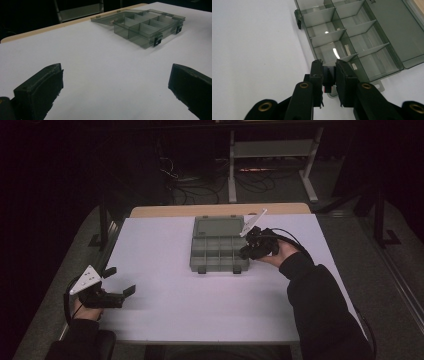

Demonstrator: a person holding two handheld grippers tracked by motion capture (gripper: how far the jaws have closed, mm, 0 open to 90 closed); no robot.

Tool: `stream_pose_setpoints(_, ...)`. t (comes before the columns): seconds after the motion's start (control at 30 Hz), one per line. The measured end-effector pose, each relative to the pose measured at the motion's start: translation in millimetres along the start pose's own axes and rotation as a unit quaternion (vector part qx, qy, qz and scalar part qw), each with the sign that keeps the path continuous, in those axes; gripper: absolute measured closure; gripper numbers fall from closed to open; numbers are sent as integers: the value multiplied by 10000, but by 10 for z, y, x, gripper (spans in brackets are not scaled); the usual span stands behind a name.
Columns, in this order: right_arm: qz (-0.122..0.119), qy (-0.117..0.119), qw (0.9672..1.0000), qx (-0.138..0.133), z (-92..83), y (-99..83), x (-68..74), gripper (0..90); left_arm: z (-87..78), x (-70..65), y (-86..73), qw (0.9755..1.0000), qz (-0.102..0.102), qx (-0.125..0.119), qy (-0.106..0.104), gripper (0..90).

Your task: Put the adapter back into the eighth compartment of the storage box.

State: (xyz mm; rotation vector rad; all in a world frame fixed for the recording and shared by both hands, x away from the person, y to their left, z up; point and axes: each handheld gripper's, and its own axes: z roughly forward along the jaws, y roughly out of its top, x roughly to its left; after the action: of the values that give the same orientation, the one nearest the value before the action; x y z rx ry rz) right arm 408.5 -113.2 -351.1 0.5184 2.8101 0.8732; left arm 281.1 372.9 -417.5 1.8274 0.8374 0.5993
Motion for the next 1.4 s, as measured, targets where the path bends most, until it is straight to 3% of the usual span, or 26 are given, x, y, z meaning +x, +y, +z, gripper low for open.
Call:
stream_pose_setpoints(0.4,20,-179,9998,-42,107,9,-107,746,-2,-1,1,10000,5,-9,-3,0)
stream_pose_setpoints(1.0,193,-214,9996,31,269,-23,-237,746,-2,5,1,10000,3,-7,-8,0)
stream_pose_setpoints(1.4,174,-169,9996,117,402,-5,-269,746,-1,6,-1,10000,-4,-14,-16,0)
